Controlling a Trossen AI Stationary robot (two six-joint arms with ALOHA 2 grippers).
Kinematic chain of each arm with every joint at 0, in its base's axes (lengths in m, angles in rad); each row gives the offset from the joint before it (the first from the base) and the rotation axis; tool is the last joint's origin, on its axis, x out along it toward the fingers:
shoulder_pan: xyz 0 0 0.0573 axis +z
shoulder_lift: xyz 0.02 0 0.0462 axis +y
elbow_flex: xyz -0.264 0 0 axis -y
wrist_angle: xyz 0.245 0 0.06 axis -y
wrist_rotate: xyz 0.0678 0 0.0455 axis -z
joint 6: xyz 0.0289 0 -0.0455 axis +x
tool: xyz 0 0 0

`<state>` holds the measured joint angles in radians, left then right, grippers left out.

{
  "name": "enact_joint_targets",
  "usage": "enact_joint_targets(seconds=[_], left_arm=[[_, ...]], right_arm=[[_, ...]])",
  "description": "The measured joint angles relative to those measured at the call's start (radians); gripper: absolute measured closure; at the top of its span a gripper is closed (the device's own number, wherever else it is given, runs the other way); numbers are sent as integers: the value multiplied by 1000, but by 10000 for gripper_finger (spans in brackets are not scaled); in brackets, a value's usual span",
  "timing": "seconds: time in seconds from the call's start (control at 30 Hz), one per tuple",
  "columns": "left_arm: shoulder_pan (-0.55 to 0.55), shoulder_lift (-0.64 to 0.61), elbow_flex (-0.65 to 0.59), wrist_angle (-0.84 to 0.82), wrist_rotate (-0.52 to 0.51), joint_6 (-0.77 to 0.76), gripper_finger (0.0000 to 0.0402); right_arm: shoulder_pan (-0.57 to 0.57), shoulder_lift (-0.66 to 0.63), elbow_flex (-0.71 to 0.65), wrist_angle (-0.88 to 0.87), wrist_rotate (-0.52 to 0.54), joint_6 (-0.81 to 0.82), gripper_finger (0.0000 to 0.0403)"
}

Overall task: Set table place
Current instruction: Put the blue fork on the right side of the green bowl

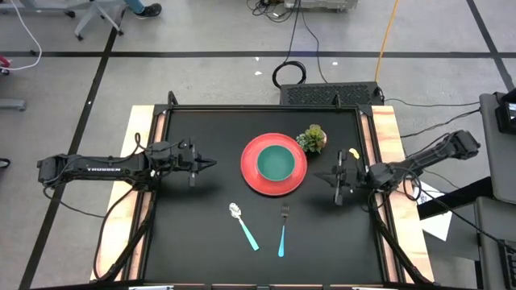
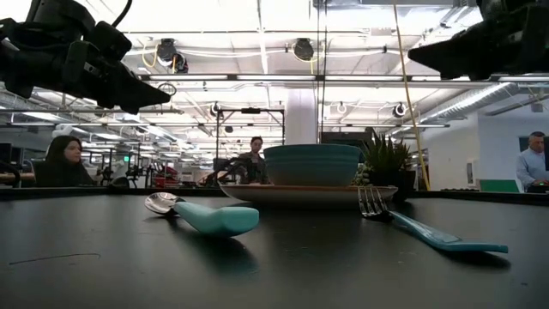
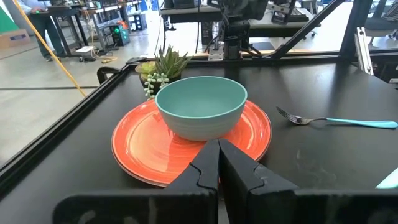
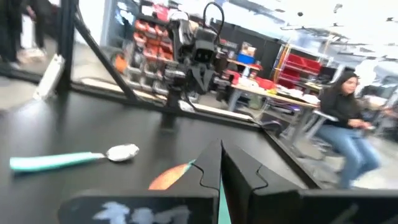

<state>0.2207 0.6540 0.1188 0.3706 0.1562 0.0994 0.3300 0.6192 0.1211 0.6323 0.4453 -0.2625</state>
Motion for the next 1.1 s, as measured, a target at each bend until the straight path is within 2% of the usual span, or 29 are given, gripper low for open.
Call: enact_joint_targets(seconds=[0.13,0.4,0.6,0.67,0.83,1.0,1.1], left_arm=[[0,0,0,1,0,0,387],[0,0,0,0,0,-2,387],[0,0,0,-2,-15,-80,387],[0,0,0,-4,16,-114,387],[0,18,0,-2,191,-160,387],[-4,105,30,29,198,-248,387],[-31,204,88,44,192,-236,387]], right_arm=[[-52,-39,0,-40,-81,60,403],[-125,-135,0,-147,-85,65,403],[-172,-214,0,-251,-115,103,403],[-173,-219,0,-247,-138,95,403],[-173,-219,0,-248,-141,80,403],[-173,-219,0,-225,-141,57,403],[-173,-219,0,-199,-141,50,403]])
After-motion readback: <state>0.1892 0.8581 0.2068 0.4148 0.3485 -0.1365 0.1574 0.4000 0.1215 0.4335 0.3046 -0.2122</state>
